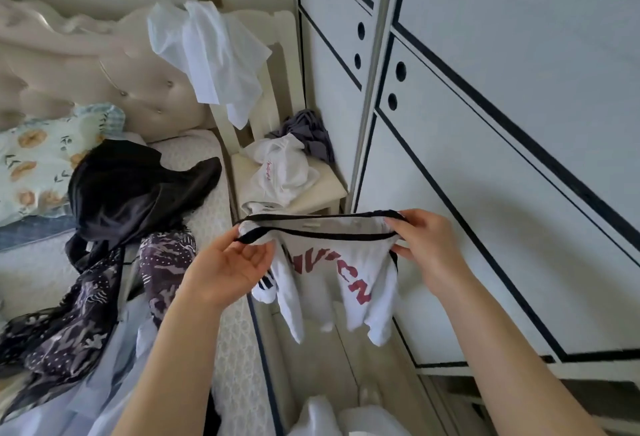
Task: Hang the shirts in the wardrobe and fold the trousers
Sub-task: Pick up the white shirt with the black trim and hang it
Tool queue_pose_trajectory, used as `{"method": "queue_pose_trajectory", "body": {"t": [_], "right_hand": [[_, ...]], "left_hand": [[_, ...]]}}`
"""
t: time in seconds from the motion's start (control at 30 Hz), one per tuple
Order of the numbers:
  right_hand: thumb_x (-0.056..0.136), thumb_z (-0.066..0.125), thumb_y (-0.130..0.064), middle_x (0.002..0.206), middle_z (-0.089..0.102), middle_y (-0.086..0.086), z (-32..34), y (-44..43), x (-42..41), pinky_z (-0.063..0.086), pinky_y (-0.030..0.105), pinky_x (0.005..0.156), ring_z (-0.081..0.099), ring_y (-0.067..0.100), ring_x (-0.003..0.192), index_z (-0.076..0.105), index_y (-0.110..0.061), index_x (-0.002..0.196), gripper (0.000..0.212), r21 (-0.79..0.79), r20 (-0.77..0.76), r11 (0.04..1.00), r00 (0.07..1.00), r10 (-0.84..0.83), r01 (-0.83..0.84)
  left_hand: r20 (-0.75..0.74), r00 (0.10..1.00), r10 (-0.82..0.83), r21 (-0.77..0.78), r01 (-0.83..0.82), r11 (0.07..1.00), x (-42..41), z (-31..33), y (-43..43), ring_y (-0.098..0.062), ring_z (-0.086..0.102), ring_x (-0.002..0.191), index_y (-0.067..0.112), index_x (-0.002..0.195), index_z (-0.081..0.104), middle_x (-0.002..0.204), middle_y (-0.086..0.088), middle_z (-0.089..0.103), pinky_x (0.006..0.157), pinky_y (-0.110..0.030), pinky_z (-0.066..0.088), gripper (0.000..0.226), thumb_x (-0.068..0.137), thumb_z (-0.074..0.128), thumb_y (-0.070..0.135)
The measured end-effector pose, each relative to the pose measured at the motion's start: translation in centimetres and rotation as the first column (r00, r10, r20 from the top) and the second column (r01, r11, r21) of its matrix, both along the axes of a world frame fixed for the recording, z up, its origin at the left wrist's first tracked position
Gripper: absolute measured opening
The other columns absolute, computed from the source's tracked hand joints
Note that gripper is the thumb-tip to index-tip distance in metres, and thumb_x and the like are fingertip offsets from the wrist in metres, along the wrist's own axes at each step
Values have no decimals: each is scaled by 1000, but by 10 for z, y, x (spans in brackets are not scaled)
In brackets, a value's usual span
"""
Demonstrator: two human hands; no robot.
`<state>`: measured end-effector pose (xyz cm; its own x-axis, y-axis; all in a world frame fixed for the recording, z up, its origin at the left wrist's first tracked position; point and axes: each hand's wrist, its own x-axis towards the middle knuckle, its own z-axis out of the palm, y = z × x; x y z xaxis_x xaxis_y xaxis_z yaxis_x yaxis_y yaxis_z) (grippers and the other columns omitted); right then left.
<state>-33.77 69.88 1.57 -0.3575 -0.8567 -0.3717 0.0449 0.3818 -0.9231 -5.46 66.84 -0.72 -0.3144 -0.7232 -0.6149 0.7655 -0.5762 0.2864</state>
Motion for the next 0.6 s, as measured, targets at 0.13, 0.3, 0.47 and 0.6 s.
{"method": "queue_pose_trajectory", "body": {"t": [0.13, 0.3, 0.47, 0.6], "right_hand": [[84, 72, -8, 94, 73, 14, -1, 43, -18, 59, 33, 82, 72, 23, 89, 71, -2, 98, 14, 9, 125, 994, 986, -114, 113], [88, 66, -4, 93, 73, 12, 3, 100, -43, 57, 35, 84, 71, 24, 90, 70, -3, 97, 9, 5, 238, 981, 953, -188, 193], [86, 69, -12, 83, 73, 4, -2, 160, -69, 55, 30, 77, 70, 16, 83, 72, -17, 81, 7, -31, -58, 998, 997, -58, 57], [88, 67, -14, 82, 71, -2, -7, 213, -92, 46, 14, 64, 66, 5, 76, 71, -15, 90, 4, -64, -229, 995, 972, 58, -75]], "left_hand": [[-195, 981, -1, 41, 9, 999, -16, -4, 30, -17, 69, 73, 4, 89, 62, 82, 1, 67, 82, -41, 56, 34, 61, 80, -4], [-126, 991, -49, -61, 41, 997, -36, -3, 66, -1, 61, 100, 10, 93, 64, 97, 13, 62, 93, -34, 51, 57, 45, 91, 0], [480, 873, -89, -66, 137, 988, -89, 14, 128, -20, 66, 82, 7, 98, 66, 86, -7, 71, 80, -33, 52, 13, 90, 60, 16], [608, 794, 10, -105, 68, 992, -129, 10, 188, -19, 64, 76, 6, 96, 65, 85, -7, 68, 75, -34, 52, 11, 95, 58, 14]]}}
